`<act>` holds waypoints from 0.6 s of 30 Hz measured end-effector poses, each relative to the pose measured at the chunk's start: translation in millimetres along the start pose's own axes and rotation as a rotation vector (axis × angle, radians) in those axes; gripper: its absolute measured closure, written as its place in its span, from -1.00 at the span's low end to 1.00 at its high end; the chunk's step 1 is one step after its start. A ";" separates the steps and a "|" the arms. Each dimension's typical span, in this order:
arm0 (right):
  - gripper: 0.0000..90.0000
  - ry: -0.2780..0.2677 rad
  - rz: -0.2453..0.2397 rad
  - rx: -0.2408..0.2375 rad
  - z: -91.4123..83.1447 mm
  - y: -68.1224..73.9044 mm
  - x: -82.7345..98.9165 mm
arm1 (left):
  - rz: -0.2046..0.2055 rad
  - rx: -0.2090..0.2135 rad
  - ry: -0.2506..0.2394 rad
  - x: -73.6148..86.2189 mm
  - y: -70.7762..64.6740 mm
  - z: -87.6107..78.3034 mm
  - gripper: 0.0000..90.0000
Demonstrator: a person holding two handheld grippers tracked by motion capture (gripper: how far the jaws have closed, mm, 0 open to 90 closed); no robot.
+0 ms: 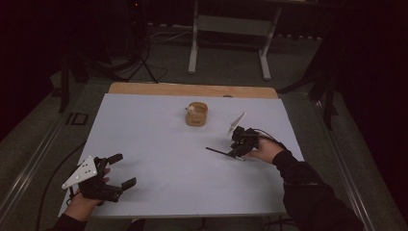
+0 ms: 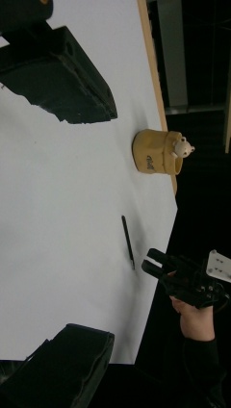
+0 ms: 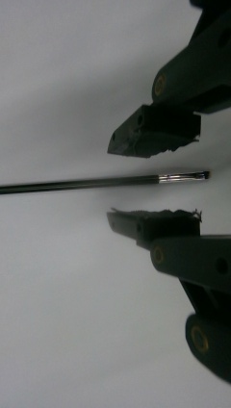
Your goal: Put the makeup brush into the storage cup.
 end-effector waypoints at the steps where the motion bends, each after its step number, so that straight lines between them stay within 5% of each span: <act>1: 0.42 0.011 -0.002 0.000 1.1 -0.3 0.8 | -0.001 0.001 -0.001 -0.1 -0.1 0.0 -0.99; 18: 0.63 0.130 -0.002 0.004 23.3 -6.0 15.6 | 0.002 0.002 0.006 0.9 -0.2 0.6 -0.99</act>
Point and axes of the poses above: each handheld gripper's, and its own axes: z roughly forward along the jaws, x roughly out of its underside, y roughly to its left, the point moved 8 cm from there along z, roughly forward along the jaws, and after that the axes turned 8 degrees about -z, right-handed, at the moved point
